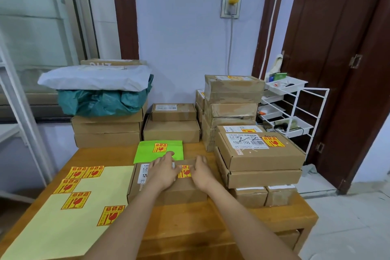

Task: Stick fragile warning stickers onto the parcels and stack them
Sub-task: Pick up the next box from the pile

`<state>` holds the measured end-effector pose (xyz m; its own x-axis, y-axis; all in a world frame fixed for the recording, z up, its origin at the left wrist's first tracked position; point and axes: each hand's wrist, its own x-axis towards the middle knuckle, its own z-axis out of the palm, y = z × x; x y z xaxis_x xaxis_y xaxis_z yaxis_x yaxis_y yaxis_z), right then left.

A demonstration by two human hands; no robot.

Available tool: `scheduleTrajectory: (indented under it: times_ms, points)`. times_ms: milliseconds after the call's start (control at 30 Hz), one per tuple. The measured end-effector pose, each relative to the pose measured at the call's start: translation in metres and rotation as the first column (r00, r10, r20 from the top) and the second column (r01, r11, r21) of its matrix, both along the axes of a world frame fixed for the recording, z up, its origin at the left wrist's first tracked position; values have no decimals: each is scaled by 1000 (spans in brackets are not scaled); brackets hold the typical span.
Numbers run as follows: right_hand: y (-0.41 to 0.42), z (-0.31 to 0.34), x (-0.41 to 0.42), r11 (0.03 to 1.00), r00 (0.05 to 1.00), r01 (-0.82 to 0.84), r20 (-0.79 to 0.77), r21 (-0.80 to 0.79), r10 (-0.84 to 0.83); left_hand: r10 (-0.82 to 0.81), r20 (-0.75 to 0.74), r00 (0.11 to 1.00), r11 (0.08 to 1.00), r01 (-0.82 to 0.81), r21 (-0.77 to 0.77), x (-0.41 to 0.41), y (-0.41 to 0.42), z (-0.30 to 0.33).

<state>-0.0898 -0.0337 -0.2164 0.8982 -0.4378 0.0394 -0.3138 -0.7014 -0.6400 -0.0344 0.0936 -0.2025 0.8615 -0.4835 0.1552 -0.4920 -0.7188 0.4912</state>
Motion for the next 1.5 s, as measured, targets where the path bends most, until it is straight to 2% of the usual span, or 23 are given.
scheduleTrajectory:
  times_ms: [300,400,500,633,833,967,1067,1200,1500]
  points:
    - [-5,-6,1,1000,1000,-19,19,25,19,-49,-112,993,991,34,-130,5,4,0]
    - [-5,-6,-1,999,999,-19,46,42,17,-109,-233,966,954,36,-298,7,9,1]
    - [-5,-4,-2,999,998,-5,57,52,2,-121,-321,939,893,-38,-447,8,20,8]
    - [-2,5,-2,1000,1000,13,22,-9,-13,-70,-213,975,901,-30,-433,12,35,25]
    - [-3,15,-15,1000,999,4,52,-14,-3,157,-117,981,922,-188,-340,4,70,21]
    - [3,5,-28,997,997,74,-13,12,-74,294,-205,934,860,-352,-369,-7,82,7]
    - [12,2,-38,994,992,110,-66,-6,-110,278,-295,914,831,-383,-404,-19,80,1]
    - [20,8,-42,993,991,113,-79,44,-110,281,-339,898,778,-420,-467,-27,74,1]
    - [23,32,-44,991,994,72,72,116,-81,336,-315,887,620,-461,-635,-36,69,22]
